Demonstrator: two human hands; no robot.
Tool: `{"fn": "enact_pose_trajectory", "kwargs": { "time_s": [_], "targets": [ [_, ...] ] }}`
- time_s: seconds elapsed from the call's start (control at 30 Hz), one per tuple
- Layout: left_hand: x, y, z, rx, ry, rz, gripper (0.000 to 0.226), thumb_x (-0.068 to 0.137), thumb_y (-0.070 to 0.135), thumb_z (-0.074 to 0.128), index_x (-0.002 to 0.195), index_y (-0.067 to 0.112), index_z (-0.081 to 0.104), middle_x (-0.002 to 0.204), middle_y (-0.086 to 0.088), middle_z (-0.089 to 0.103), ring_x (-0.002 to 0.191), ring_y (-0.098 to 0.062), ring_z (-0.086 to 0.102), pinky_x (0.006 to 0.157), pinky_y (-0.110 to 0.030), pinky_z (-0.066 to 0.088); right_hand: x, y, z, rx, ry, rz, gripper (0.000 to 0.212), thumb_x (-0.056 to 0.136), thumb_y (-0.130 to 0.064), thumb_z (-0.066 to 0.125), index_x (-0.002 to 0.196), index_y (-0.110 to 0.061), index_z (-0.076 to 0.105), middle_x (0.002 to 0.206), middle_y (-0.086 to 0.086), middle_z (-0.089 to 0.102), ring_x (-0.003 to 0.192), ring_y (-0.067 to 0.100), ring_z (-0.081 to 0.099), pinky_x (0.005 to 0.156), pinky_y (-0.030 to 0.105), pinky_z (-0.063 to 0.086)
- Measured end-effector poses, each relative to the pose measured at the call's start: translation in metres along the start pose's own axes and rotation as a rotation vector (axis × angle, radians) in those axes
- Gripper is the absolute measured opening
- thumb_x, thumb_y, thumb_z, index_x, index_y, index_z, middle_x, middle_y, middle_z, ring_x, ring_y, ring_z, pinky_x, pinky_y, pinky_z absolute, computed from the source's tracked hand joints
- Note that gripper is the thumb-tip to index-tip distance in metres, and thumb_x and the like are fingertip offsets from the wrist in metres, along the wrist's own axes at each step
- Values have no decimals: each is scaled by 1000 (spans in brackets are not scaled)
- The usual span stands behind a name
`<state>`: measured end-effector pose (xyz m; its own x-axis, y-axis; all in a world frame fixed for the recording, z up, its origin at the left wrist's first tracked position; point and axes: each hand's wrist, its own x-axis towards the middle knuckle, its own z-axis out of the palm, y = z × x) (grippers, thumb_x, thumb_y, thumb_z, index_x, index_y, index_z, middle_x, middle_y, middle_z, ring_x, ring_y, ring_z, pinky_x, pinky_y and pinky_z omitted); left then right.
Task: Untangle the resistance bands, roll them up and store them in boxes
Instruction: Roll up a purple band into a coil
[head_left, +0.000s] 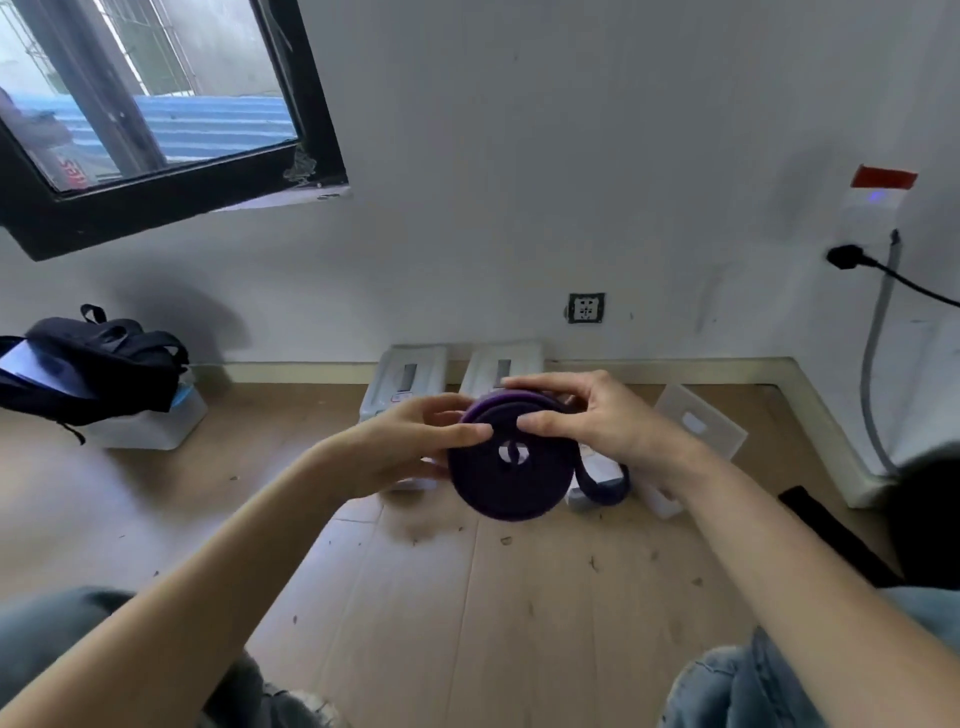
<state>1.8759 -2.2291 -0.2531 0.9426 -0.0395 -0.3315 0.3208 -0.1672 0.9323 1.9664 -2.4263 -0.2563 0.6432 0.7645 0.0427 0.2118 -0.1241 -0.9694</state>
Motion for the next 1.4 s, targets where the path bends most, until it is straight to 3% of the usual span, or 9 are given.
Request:
{"fn": "enact_pose_trajectory", "kwargs": {
  "time_s": [0.17, 0.37, 0.53, 0.67, 0.77, 0.93, 1.13, 1.27, 1.4],
  "targets": [
    [13, -1, 30, 27, 77, 103, 43, 64, 38, 74, 102, 21, 66, 94, -2, 74, 88, -17, 70, 64, -26, 56, -15, 7, -14, 105, 142, -11, 38, 66, -39, 73, 101, -30, 65, 104, 6, 67, 91, 14, 67, 72, 20, 55],
    [26, -8, 32, -344, 372, 71, 27, 80, 31, 68, 94, 8, 66, 86, -5, 72, 70, -11, 69, 53, -22, 55, -12, 26, -4, -129, 353, -14, 25, 99, -13, 42, 119, -13, 57, 88, 4, 61, 63, 10, 54, 64, 32, 46],
    [53, -33, 35, -503, 420, -48, 28, 79, 31, 71, 92, 6, 64, 88, -7, 70, 71, -16, 69, 49, -26, 55, 1, 56, 21, -184, 479, 73, 34, 101, -18, 35, 133, -23, 44, 121, 5, 59, 106, 27, 58, 93, 47, 46],
    [89, -77, 28, -620, 430, -190, 32, 78, 32, 72, 94, 5, 62, 95, -11, 69, 83, -23, 67, 63, -34, 59, 31, 93, 39, -195, 573, 146, 24, 97, -22, 47, 116, -12, 58, 122, 13, 53, 111, 21, 51, 96, 18, 38],
    [119, -105, 11, -654, 442, -252, 39, 79, 29, 71, 106, 1, 61, 101, -14, 68, 89, -26, 66, 68, -38, 58, 56, 125, 41, -613, 380, 230, 62, 80, -49, 65, 126, -9, 54, 130, 9, 39, 123, 22, 35, 105, 27, 29],
    [171, -128, -13, -627, 457, -281, 29, 81, 27, 70, 96, 4, 60, 94, -13, 67, 84, -25, 66, 52, -31, 56, 105, 167, 50, -810, 111, 266, 125, 60, -61, 73, 149, -14, 0, 140, 12, 18, 131, 29, 18, 109, 40, 25],
    [216, -156, -47, -385, 323, -189, 44, 91, 48, 48, 108, 9, 63, 106, -7, 69, 92, -14, 67, 68, -23, 54, 148, 208, 34, -674, 323, 275, 103, 59, -47, 81, 142, -12, 30, 134, 8, 46, 122, 25, 43, 94, 31, 36],
    [245, -195, -68, 437, 450, 62, 34, 99, 21, 41, 130, 11, 51, 134, -5, 53, 121, -16, 48, 94, -22, 33, 148, 229, 4, -548, 351, 357, 85, 58, -44, 85, 129, -20, 46, 124, 0, 58, 116, 20, 51, 87, 28, 40],
    [274, -233, -68, 1127, 276, 85, 44, 96, 15, 44, 139, 21, 40, 141, 0, 45, 136, -22, 31, 111, -38, 20, 144, 242, -7, -411, 206, 413, 75, 57, -40, 87, 120, -23, 51, 115, -5, 61, 108, 14, 56, 86, 25, 43]
  ]
}}
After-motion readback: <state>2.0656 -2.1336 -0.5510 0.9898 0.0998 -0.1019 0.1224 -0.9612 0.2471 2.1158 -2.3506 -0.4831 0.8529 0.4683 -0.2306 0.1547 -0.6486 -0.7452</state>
